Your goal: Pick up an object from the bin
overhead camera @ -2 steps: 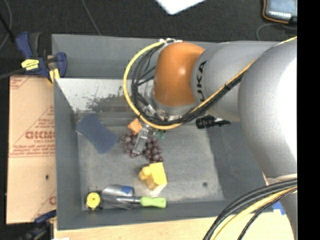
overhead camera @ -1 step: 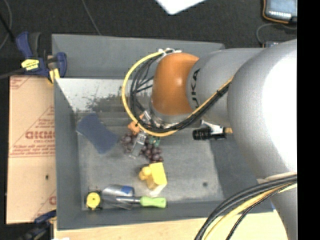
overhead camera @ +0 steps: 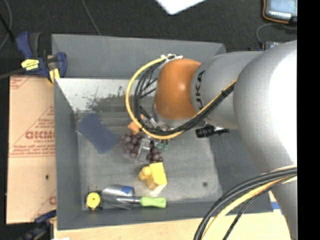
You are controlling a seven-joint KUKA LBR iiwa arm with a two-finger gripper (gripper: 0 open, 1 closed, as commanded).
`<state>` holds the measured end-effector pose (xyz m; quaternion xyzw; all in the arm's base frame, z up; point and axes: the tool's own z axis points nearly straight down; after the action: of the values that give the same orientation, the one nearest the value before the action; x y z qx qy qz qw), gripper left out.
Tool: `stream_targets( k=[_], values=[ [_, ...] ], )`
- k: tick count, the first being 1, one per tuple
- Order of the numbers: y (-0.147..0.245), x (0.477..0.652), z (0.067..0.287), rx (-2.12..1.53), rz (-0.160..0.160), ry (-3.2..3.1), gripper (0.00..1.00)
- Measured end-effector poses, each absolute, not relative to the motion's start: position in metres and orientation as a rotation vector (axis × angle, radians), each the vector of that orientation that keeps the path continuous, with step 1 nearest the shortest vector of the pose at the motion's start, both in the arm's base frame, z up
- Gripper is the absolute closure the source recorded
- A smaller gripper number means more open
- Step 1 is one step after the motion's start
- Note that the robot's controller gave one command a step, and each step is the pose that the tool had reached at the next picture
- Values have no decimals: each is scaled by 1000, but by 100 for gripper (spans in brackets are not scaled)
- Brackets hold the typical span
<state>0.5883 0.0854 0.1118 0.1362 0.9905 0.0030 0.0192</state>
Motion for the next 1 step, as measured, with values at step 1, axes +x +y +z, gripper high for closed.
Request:
stream_targets(
  k=[1],
  values=[
    [85,581,152,587,10,3057,0]
  ],
)
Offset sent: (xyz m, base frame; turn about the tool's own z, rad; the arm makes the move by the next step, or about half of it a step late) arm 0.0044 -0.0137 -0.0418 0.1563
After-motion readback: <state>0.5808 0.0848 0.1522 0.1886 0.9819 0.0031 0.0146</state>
